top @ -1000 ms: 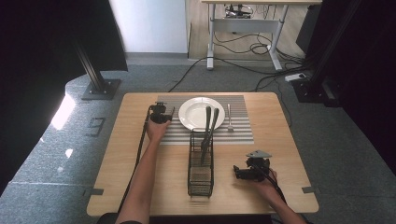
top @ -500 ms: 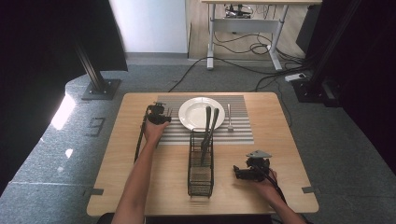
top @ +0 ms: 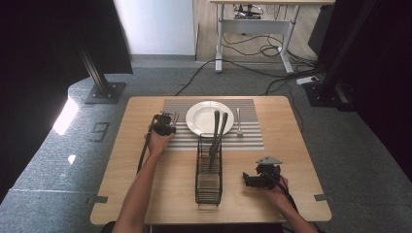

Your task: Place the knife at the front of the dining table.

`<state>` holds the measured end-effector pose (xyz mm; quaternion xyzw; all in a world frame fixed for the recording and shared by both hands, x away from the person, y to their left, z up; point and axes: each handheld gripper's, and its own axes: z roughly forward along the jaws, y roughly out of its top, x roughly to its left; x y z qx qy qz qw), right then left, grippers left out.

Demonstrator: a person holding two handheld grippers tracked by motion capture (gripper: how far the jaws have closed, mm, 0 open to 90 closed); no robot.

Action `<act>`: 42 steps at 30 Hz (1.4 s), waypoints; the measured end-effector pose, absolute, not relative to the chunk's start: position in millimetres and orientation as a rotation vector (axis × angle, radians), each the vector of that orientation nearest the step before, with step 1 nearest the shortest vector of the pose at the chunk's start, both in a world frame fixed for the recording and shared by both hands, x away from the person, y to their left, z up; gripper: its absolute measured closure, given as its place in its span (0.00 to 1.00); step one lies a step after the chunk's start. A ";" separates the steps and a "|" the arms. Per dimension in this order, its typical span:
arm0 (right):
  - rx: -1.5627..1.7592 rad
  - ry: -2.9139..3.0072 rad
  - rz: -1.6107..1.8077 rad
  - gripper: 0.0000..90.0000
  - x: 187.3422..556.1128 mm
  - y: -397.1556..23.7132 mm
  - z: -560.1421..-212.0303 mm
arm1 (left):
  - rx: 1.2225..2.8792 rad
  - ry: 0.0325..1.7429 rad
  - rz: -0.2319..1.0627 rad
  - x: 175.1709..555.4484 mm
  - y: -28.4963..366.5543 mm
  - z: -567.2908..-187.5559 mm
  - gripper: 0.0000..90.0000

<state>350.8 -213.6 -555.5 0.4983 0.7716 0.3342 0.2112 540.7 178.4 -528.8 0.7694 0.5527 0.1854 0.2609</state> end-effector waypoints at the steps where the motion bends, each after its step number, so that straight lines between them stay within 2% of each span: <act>1: 1.385 2.144 0.928 0.06 350.8 -213.5 -555.4 | 2.084 1.497 0.499 540.7 177.7 -528.8 0.87; 6: 1.386 2.143 0.928 0.06 350.7 -213.3 -555.4 | 2.057 1.520 0.523 543.5 176.0 -529.3 0.89; 17: 1.386 2.146 0.931 0.06 351.5 -213.5 -555.5 | 2.027 1.574 0.489 580.1 174.5 -525.3 0.89; 24: 1.385 2.147 0.929 0.06 351.6 -213.4 -555.4 | 1.981 1.590 0.472 585.7 177.0 -529.3 0.89; 25: 1.384 2.147 0.929 0.06 351.6 -213.4 -555.5 | 1.987 1.578 0.489 584.0 176.4 -529.9 0.87; 26: 1.384 2.147 0.929 0.06 351.6 -213.4 -555.5 | 1.987 1.578 0.489 584.0 176.4 -529.9 0.81; 27: 1.384 2.147 0.929 0.06 351.6 -213.4 -555.5 | 1.988 1.569 0.487 582.9 176.2 -530.7 0.81; 29: 1.384 2.147 0.929 0.06 351.6 -213.4 -555.4 | 1.991 1.554 0.479 579.4 177.2 -530.2 0.66; 31: 1.382 2.147 0.931 0.06 351.3 -213.3 -555.5 | 1.985 1.540 0.481 572.7 179.6 -528.9 0.58; 42: 1.380 2.148 0.931 0.06 350.9 -212.9 -555.4 | 1.983 1.515 0.433 534.3 200.1 -528.2 0.56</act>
